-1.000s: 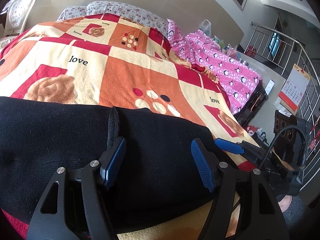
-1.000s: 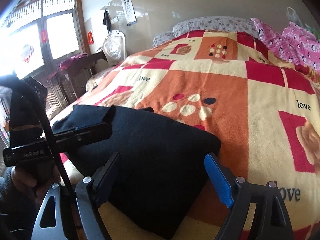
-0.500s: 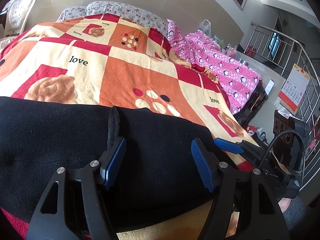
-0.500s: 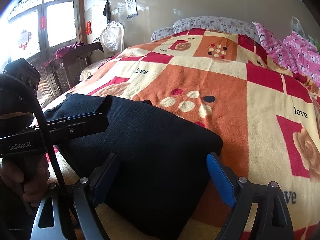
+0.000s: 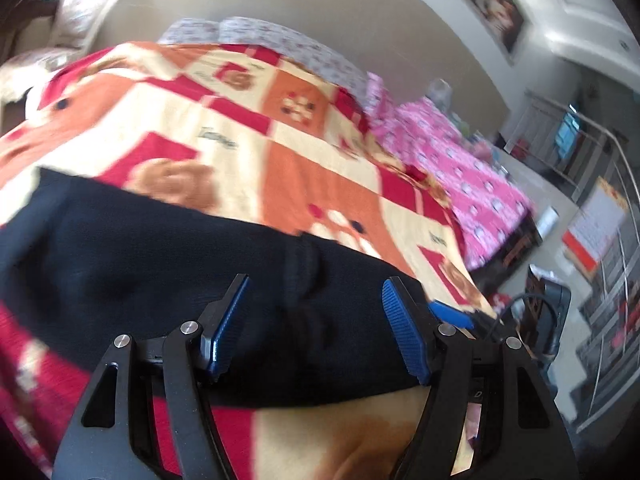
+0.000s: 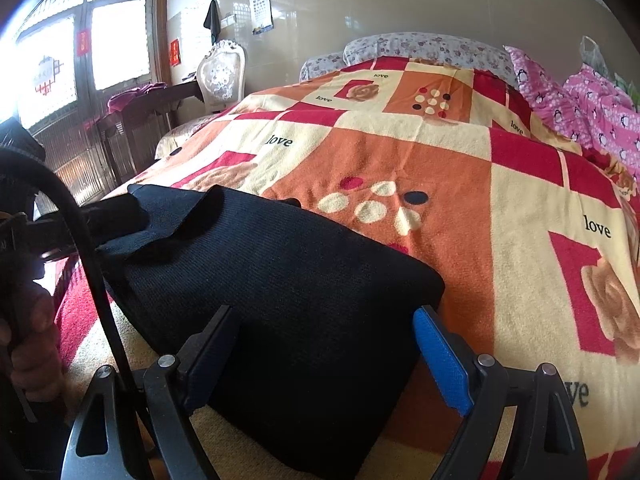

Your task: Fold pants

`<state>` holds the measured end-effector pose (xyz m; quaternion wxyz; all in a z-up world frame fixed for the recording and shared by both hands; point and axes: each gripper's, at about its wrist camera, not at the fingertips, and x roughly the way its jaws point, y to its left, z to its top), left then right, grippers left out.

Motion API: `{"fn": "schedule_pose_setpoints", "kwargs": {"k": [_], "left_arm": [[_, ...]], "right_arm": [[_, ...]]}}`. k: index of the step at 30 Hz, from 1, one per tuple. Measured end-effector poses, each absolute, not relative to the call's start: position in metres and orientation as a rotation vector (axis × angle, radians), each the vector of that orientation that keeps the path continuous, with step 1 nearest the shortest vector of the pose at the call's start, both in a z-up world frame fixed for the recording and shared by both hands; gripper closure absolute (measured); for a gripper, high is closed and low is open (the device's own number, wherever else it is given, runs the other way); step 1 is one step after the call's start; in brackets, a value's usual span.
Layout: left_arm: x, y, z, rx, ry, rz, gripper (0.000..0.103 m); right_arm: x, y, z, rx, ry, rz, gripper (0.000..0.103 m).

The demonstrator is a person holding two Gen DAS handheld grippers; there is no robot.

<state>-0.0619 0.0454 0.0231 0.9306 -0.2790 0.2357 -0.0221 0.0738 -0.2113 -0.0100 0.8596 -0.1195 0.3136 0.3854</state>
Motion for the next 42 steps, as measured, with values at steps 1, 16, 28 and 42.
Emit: {"fn": "schedule_pose_setpoints", "kwargs": {"k": [1,16,28,42], "left_arm": [[-0.075,0.059,0.022,-0.614,0.472,-0.01,0.035],[-0.145,0.179,-0.029,-1.352,0.423,0.227,0.035],[-0.157,0.191,-0.042,-1.477,0.284,0.175,0.05],[-0.127,0.099,0.045,-0.526,0.329,0.386,0.094]], "right_arm": [[0.074,-0.211,-0.01,-0.251,0.659,0.809,0.016],[0.073,-0.211,-0.01,-0.252,0.657,0.808,0.016],[0.073,-0.211,-0.011,-0.252,0.657,0.808,0.016],[0.08,-0.222,-0.005,-0.157,0.672,0.856,0.016]]}}
